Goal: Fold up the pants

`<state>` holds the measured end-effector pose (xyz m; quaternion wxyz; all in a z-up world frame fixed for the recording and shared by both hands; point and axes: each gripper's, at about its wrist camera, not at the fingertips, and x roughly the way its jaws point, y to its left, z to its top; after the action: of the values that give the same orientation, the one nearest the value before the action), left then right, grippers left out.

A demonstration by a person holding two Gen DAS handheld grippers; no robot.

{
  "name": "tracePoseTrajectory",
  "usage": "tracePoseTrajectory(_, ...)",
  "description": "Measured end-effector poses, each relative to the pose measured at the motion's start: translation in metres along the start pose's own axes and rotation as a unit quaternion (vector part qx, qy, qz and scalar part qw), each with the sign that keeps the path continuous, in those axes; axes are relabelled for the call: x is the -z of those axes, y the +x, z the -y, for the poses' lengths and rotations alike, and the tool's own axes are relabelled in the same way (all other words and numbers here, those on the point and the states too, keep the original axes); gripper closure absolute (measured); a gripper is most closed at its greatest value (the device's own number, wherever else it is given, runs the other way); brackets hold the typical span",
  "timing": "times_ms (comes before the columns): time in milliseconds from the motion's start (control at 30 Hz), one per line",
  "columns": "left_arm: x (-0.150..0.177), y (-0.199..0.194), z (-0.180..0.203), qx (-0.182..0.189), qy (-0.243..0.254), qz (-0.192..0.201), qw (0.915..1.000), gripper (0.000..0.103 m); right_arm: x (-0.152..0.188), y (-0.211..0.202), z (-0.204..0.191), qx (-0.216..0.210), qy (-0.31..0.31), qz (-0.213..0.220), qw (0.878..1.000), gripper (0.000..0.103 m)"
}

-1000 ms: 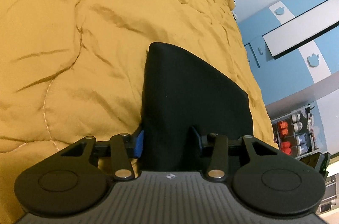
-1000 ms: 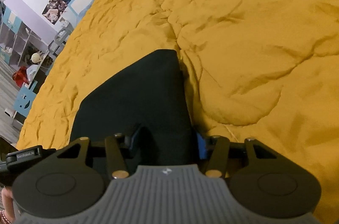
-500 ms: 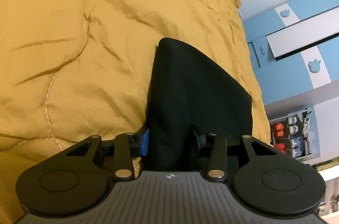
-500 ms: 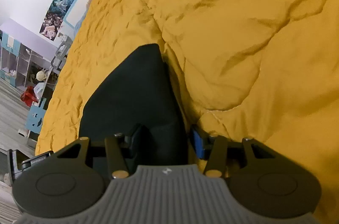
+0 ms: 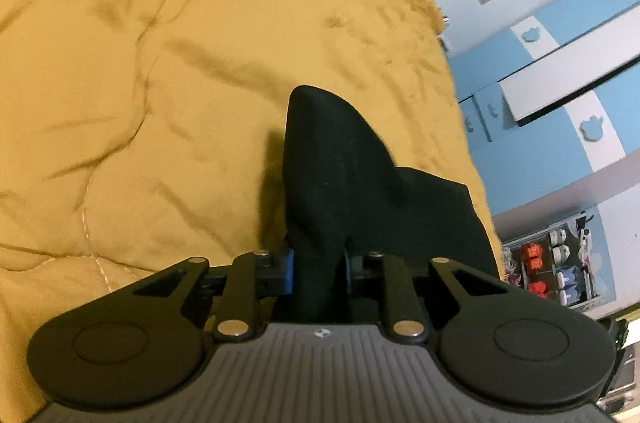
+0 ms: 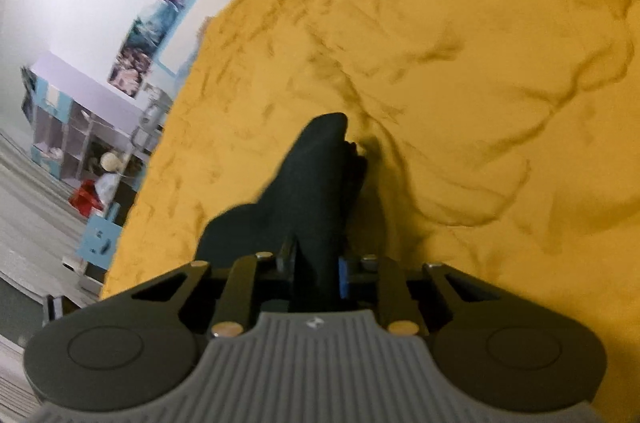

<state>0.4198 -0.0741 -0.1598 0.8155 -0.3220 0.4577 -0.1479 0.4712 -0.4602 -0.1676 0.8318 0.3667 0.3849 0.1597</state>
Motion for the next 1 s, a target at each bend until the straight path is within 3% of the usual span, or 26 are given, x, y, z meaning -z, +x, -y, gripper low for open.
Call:
tracePoseTrajectory(267,0.002,-0.079,0.046,0.009,0.052,0.036,0.9980,0.080,0.008,-0.064,-0.049,-0.043,-0.002,0.032,0.999,0.089)
tracePoseTrajectory(500,0.021,-0.154,0.074,-0.004,0.083,0.044,0.9955,0.080,0.046,-0.123,-0.088,-0.081,0.009,0.031,0.996,0.089)
tracePoseTrajectory(700,0.055,-0.205,0.071,-0.027,0.100,0.060,0.9928,0.080,0.099,-0.158,-0.120,-0.090,-0.009,0.017,0.996,0.089)
tracePoseTrajectory(1000,0.095,-0.232,0.030,-0.053,0.075,0.069,0.9934,0.079,0.167,-0.174,-0.140,-0.081,-0.026,-0.026,0.996,0.089)
